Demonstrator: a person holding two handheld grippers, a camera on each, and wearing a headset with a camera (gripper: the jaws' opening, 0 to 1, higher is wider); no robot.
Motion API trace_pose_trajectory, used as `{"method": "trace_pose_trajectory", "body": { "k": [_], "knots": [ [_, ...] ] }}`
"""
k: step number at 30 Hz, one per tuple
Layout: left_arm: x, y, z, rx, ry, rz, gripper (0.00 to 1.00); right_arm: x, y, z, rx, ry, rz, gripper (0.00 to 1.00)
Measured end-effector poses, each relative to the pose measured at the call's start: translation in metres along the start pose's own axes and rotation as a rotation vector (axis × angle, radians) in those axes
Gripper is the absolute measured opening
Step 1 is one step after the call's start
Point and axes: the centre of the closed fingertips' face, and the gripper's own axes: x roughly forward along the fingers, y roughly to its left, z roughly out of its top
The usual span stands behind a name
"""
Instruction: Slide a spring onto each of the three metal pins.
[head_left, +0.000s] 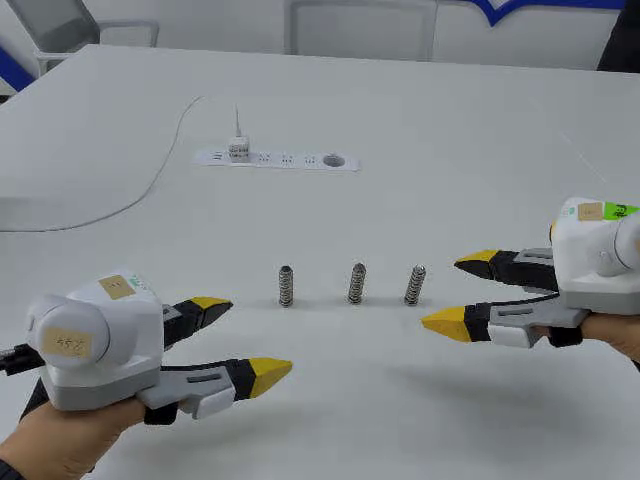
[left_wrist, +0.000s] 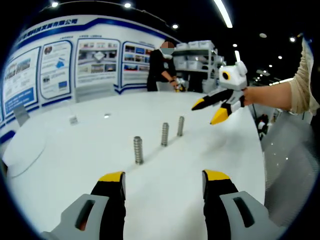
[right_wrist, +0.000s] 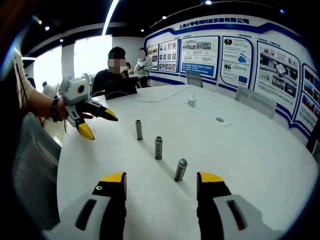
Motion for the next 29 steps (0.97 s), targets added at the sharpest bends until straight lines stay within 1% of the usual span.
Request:
{"method": "trace_pose_trajectory", "body": {
  "k": [5,20,23,29],
  "knots": [
    [-0.001,0.001,0.001,-0.004,-0.004,0.004,0.63,-0.003,0.005,-0.004,0.001,-0.003,0.001,0.59],
    [-0.005,-0.001,0.000,-0.013,-0.007,0.013,0.64,-0.014,0.010,-0.011,0.014,-0.025,-0.009,0.62],
    [-0.005,-0.001,0.000,-0.016,-0.008,0.015,0.64,-0.017,0.009,-0.013,0.019,-0.032,-0.018,0.62],
    [-0.006,-0.001,0.000,-0.019,-0.009,0.017,0.63,-0.019,0.013,-0.013,0.022,-0.053,-0.021,0.63]
  ]
}}
